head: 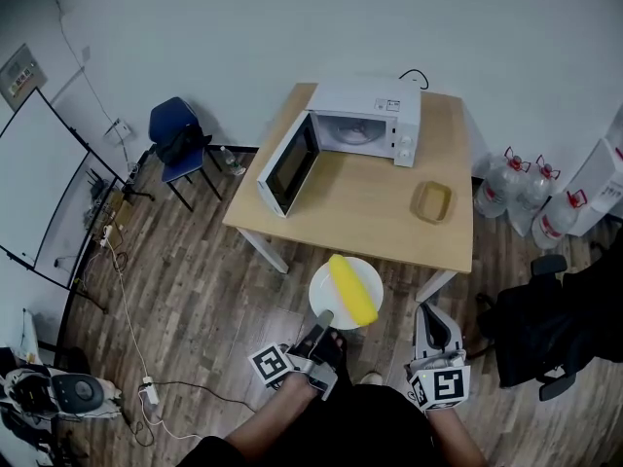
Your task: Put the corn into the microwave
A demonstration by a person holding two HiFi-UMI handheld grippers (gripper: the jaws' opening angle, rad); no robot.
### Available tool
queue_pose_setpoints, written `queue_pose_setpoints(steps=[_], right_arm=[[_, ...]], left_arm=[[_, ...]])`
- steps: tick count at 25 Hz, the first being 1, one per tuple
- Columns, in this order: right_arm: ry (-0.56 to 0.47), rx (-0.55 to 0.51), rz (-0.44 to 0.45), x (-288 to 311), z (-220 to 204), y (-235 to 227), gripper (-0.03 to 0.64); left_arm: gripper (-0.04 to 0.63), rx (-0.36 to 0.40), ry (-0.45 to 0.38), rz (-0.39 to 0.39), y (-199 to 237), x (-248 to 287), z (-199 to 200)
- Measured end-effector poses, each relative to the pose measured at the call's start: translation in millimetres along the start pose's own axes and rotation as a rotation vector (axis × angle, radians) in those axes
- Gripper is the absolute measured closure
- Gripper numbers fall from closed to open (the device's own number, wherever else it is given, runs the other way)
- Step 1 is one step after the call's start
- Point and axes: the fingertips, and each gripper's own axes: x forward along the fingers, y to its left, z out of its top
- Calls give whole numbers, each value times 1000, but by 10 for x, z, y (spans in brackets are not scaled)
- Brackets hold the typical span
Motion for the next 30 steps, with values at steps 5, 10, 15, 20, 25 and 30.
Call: queue_pose_setpoints(steps=[5, 10, 15, 20, 25, 30], right_arm=[[23, 2, -26, 254, -49, -92, 557], [60, 12, -48, 580, -96, -260, 557], [80, 2, -67, 1047, -84, -442, 557], [126, 23, -94, 1573, -132, -583, 557], [156, 37, -121, 2034, -116, -652, 557], [168, 37, -129, 2481, -67, -693, 557]], left_arm=[[572, -7, 25, 11, 95, 274, 197], [572, -23, 49, 21, 215, 692, 431], [572, -33, 63, -9, 267, 1149, 742], [572, -32, 97, 5, 348, 1575, 1071], [572, -49, 127, 16, 408, 1944, 1390], [572, -49, 151, 19, 452, 2270, 1707]])
